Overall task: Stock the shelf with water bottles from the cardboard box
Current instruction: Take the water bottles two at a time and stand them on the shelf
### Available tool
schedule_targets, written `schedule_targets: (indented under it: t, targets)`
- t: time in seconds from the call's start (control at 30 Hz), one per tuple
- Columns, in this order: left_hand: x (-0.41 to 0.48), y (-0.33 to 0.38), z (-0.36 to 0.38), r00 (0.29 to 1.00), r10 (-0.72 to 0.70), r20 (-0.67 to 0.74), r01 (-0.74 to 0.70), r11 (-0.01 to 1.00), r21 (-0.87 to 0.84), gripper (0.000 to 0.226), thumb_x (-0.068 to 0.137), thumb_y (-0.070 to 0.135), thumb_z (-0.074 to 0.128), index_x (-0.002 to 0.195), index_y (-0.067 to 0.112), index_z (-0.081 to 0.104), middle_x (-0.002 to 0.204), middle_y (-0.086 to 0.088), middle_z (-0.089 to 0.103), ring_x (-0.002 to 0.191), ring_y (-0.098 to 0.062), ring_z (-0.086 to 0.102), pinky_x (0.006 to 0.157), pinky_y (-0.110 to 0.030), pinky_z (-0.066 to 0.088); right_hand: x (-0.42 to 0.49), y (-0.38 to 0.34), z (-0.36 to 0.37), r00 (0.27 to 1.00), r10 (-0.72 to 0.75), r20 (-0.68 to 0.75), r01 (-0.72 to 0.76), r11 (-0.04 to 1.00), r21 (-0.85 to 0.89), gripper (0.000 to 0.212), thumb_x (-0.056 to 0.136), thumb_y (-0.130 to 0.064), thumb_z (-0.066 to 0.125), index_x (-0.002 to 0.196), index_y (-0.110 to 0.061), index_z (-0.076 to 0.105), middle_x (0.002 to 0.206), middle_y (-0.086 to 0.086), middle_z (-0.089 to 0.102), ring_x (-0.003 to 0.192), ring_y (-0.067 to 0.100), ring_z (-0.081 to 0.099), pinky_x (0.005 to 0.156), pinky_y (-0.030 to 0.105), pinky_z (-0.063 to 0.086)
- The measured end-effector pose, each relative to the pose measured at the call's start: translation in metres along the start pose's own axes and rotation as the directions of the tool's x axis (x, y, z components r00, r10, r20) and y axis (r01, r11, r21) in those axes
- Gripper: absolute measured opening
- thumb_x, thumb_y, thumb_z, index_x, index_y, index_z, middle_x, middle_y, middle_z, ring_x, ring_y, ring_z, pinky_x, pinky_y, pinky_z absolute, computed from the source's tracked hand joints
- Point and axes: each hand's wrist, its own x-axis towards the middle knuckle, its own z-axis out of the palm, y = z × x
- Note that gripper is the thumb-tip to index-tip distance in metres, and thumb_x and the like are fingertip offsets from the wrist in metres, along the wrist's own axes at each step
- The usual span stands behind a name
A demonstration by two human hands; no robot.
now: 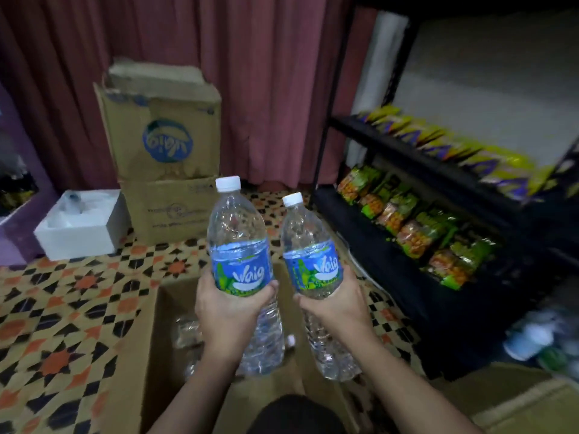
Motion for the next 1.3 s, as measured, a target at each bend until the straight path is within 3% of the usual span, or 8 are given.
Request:
schedule_targets:
  t: [0.1, 0.3, 0.4, 0.6, 0.73, 0.87, 1.1, 1.3]
  targets:
    - [-0.007, 0.046, 0.027, 0.998, 0.064, 0.028, -0.062, 0.996, -0.058, 0.078, 0.032, 0.062, 0.082, 0.097, 0.027, 0.059, 0.093, 0.003, 0.068, 0.087, -0.021, 0.067, 0.079, -0.045, 0.056, -0.003, -0.017, -0.052, 0.988, -0.022, -0.151, 0.032, 0.997, 0.069, 0.082, 0.049, -0.047, 0.088, 0.119, -0.029, 0.049, 0.108, -0.008, 0.064, 0.103, 0.014, 0.062, 0.084, 0.031, 0.052]
    - [-0.059, 0.135, 0.092, 0.96, 0.213, 0.183, -0.169, 0.958, -0.23, 0.08, 0.031, 0.055, 0.086, 0.1, 0.027, 0.06, 0.097, 0.003, 0.066, 0.09, -0.019, 0.066, 0.08, -0.041, 0.056, -0.023, -0.023, -0.171, 0.908, -0.053, -0.415, 0.115, 0.985, 0.126, 0.079, 0.049, -0.047, 0.09, 0.114, -0.031, 0.049, 0.107, -0.011, 0.065, 0.101, 0.009, 0.062, 0.084, 0.028, 0.051]
    - [-0.1, 0.178, 0.129, 0.917, 0.31, 0.252, -0.229, 0.925, -0.304, 0.081, 0.032, 0.05, 0.087, 0.104, 0.023, 0.06, 0.099, 0.003, 0.065, 0.093, -0.02, 0.065, 0.083, -0.042, 0.055, -0.04, -0.007, -0.231, 0.844, -0.059, -0.534, 0.135, 0.985, 0.105, 0.082, 0.044, -0.058, 0.088, 0.112, -0.035, 0.048, 0.108, -0.013, 0.065, 0.104, 0.008, 0.062, 0.088, 0.032, 0.053]
    - [-0.203, 0.242, 0.208, 0.813, 0.433, 0.389, -0.253, 0.865, -0.433, 0.077, 0.034, 0.04, 0.094, 0.102, 0.021, 0.061, 0.097, 0.002, 0.064, 0.092, -0.022, 0.063, 0.082, -0.042, 0.053, -0.078, 0.043, -0.352, 0.692, 0.04, -0.721, 0.061, 0.992, 0.114, 0.084, 0.041, -0.065, 0.083, 0.112, -0.034, 0.05, 0.107, -0.014, 0.065, 0.104, 0.008, 0.063, 0.088, 0.032, 0.053]
    - [-0.269, 0.267, 0.258, 0.739, 0.466, 0.486, -0.186, 0.835, -0.519, 0.083, 0.029, 0.052, 0.086, 0.101, 0.023, 0.058, 0.097, 0.003, 0.064, 0.091, -0.022, 0.064, 0.08, -0.045, 0.055, -0.104, 0.078, -0.418, 0.587, 0.087, -0.805, -0.01, 0.995, 0.101, 0.078, 0.042, -0.06, 0.086, 0.106, -0.032, 0.053, 0.103, -0.013, 0.066, 0.099, 0.005, 0.064, 0.084, 0.029, 0.054]
    - [-0.325, 0.293, 0.292, 0.686, 0.499, 0.529, -0.156, 0.811, -0.564, 0.079, 0.031, 0.044, 0.09, 0.1, 0.02, 0.06, 0.094, 0.001, 0.063, 0.09, -0.024, 0.063, 0.079, -0.043, 0.054, -0.12, 0.108, -0.466, 0.482, 0.122, -0.867, -0.065, 0.993, 0.103, 0.074, 0.04, -0.061, 0.085, 0.101, -0.033, 0.053, 0.1, -0.013, 0.067, 0.096, 0.006, 0.065, 0.083, 0.031, 0.055]
    - [-0.382, 0.324, 0.339, 0.63, 0.514, 0.582, -0.077, 0.787, -0.612, 0.082, 0.032, 0.043, 0.093, 0.102, 0.016, 0.06, 0.097, -0.003, 0.063, 0.089, -0.023, 0.062, 0.077, -0.036, 0.051, -0.125, 0.145, -0.545, 0.337, 0.13, -0.932, -0.13, 0.987, 0.091, 0.064, 0.054, -0.036, 0.092, 0.104, -0.026, 0.053, 0.096, -0.011, 0.066, 0.087, 0.004, 0.062, 0.067, 0.014, 0.043]
    - [-0.403, 0.342, 0.364, 0.554, 0.564, 0.613, -0.083, 0.77, -0.633, 0.079, 0.037, 0.031, 0.097, 0.105, 0.017, 0.059, 0.101, -0.002, 0.064, 0.09, -0.022, 0.062, 0.076, -0.029, 0.048, -0.102, 0.185, -0.609, 0.181, 0.124, -0.976, -0.197, 0.977, 0.088, 0.07, 0.057, -0.038, 0.091, 0.111, -0.019, 0.049, 0.105, 0.0, 0.064, 0.097, 0.017, 0.06, 0.085, 0.028, 0.046]
